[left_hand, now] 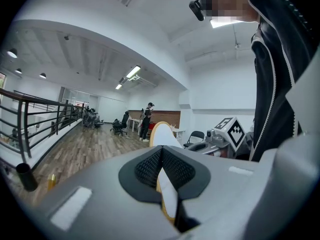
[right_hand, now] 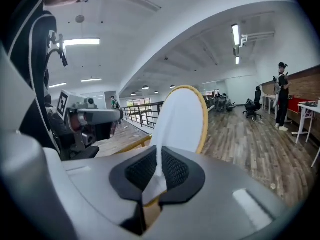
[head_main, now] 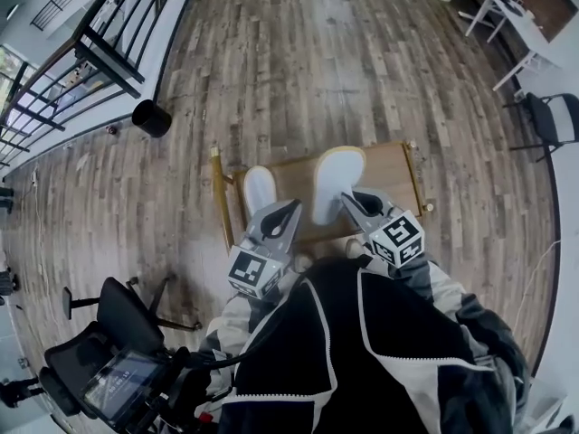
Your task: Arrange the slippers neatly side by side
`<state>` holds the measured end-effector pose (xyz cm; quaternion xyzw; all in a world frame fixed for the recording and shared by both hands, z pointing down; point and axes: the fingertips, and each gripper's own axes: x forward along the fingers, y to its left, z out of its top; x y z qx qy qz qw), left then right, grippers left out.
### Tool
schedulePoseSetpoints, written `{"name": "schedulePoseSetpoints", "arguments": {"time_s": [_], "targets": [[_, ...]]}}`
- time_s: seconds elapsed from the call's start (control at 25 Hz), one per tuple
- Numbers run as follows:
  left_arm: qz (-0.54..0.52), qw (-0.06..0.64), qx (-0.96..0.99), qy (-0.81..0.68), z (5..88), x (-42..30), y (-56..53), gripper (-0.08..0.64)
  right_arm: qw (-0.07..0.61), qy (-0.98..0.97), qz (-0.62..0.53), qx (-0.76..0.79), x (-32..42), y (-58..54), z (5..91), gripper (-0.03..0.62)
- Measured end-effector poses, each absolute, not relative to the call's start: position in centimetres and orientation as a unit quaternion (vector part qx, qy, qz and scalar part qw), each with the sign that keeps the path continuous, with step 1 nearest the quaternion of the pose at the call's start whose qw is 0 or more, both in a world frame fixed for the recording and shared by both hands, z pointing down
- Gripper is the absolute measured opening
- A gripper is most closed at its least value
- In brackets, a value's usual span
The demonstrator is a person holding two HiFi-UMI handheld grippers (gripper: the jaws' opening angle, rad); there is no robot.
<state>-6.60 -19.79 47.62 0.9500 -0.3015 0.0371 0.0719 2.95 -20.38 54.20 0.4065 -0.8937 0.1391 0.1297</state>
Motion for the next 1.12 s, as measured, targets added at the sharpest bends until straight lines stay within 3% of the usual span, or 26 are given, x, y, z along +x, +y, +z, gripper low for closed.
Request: {"name": "schedulePoseSetpoints", "arguments": {"time_s": [0.44, 0.68, 1.12], "targets": [[0.043, 0.085, 0.937, -0.335, 47.9, -12.7, -18.9, 0.019, 0.252, -0.876, 0.218, 0.348, -7.3, -25.1, 67.8, 0.026], [0.052, 0.082, 0.931, -0.351, 48.3, -15.1, -18.7, 0.020, 0.333, -0.836, 0.251, 0.357, -7.4, -25.2, 75.3, 0.026], [0.058, 0.081, 0.928, -0.360, 49.6, -16.6, -17.8, 0.020, 0.423, -0.805, 0.231, 0.346, -7.0, -26.8, 79.9, 0.029]]}}
